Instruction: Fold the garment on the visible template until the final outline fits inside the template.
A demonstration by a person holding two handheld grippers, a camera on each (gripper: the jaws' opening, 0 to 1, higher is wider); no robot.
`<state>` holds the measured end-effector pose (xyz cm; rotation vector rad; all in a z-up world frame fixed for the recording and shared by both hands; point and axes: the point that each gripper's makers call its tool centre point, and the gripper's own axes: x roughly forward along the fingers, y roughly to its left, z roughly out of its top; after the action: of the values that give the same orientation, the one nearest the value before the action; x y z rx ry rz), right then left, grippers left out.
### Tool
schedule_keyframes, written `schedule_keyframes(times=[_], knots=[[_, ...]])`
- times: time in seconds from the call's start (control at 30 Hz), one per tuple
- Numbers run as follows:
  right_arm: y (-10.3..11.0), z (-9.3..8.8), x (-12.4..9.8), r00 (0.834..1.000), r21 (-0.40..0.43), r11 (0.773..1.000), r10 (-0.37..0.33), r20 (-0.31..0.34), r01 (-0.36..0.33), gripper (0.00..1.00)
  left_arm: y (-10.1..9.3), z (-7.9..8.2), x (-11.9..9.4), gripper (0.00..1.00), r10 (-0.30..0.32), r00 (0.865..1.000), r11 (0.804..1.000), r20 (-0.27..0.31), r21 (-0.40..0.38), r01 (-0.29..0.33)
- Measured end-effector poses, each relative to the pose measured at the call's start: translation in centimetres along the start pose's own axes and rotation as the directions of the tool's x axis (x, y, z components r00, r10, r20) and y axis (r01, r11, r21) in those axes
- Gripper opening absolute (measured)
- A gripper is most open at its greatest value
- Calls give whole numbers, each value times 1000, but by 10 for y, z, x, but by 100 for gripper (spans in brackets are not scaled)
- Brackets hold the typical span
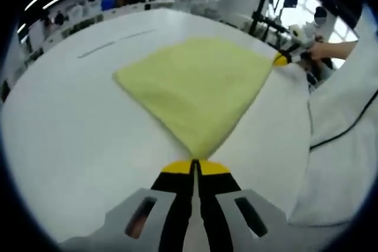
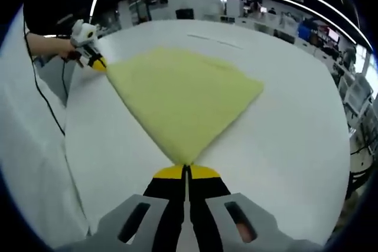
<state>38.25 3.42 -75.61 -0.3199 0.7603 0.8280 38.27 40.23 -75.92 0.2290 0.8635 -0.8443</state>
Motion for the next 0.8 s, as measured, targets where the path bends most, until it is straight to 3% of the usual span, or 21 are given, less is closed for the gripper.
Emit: schedule_keyframes(times=[0.4, 0.6, 0.67, 0.8], knots=[[2, -4, 0, 1000, -30, 1000, -2, -13, 2, 2, 0, 0, -1, 0, -13, 1000, 1000, -13, -20, 13], [4, -4, 0, 1000, -21, 1000, -9, -14, 9, 2, 0, 0, -2, 0, -13, 1000, 999, -14, -34, 12], [3, -7, -2, 999, -13, 1000, -23, -29, 23, 2, 5, -6, -4, 0, 16, 999, 999, -37, -49, -18], [0, -8, -9, 999, 35, 998, -42, -30, 43, 3, 6, -4, -12, 1, 25, 1000, 995, -17, -96, -27]])
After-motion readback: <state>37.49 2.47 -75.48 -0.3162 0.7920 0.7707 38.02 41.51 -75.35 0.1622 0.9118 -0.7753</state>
